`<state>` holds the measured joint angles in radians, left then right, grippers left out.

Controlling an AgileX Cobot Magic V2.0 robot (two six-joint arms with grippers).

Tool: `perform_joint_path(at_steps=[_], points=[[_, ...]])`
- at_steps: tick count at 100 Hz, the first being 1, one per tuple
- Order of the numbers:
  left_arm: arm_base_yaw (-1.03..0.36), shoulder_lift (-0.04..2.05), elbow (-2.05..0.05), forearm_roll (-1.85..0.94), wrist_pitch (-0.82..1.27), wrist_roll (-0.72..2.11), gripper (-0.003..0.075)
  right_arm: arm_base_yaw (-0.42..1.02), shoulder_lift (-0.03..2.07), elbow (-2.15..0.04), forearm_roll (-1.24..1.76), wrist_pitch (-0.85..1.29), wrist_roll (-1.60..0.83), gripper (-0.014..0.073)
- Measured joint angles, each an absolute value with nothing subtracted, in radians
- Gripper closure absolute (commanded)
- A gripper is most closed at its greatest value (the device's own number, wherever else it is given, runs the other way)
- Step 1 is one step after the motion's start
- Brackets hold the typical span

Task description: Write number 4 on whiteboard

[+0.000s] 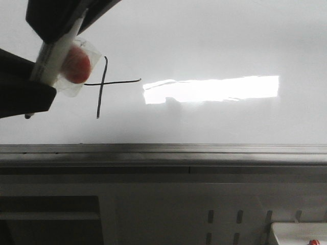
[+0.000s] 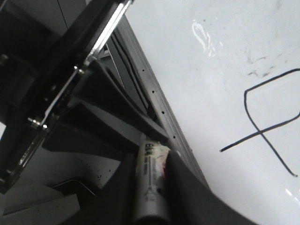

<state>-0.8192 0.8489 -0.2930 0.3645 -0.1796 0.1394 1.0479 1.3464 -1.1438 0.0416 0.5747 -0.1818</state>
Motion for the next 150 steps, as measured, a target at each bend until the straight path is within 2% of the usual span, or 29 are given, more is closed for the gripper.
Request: perform_joint_path(at_steps=[9,14,17,32,50,77,116,123,140,145,150], points=[[-0.819,0.849,-0.293,0.305,-0.184,0.132,0.0741,1.048,1.346,-1.144,0.034,0.564,-0.186,0.0033],[-0.817,0.849,-0.293,0.245,-0.174,0.125,0.0741,1.042,1.344,-1.144,0.024,0.555,-0.187,-0.0051],[-0.817,0.849,-0.293,0.194,-0.166,0.125,0.0741,1.037,1.341,-1.144,0.019,0.550,-0.188,-0.0066],[-0.783,0.849,-0.293,-0.082,-0.130,0.121,0.0741,0.983,1.296,-1.144,0.000,0.512,-0.191,-0.0013],[-0.675,0.859,-0.318,-0.365,-0.091,0.117,0.0741,0.931,1.207,-1.144,-0.005,0.505,-0.191,0.0073],[-0.540,0.997,-0.412,-0.465,0.097,0.117,0.0741,0.927,1.164,-1.144,-0.005,0.512,-0.191,0.0088],[-0.535,1.041,-0.448,-0.523,0.112,0.117,0.0733,0.927,1.164,-1.144,-0.005,0.557,-0.191,0.0088],[-0.535,1.041,-0.448,-0.524,0.112,0.117,0.0674,0.927,1.164,-1.144,-0.005,0.559,-0.193,0.0088],[-0.533,1.050,-0.448,-0.527,0.112,0.117,0.0389,0.927,1.164,-1.144,-0.005,0.559,-0.193,0.0088],[-0.533,1.048,-0.448,-0.529,0.114,0.117,0.0337,0.927,1.164,-1.144,-0.005,0.561,-0.193,0.0088],[-0.533,1.040,-0.450,-0.531,0.121,0.117,0.0318,0.927,1.164,-1.144,-0.005,0.566,-0.191,0.0097]])
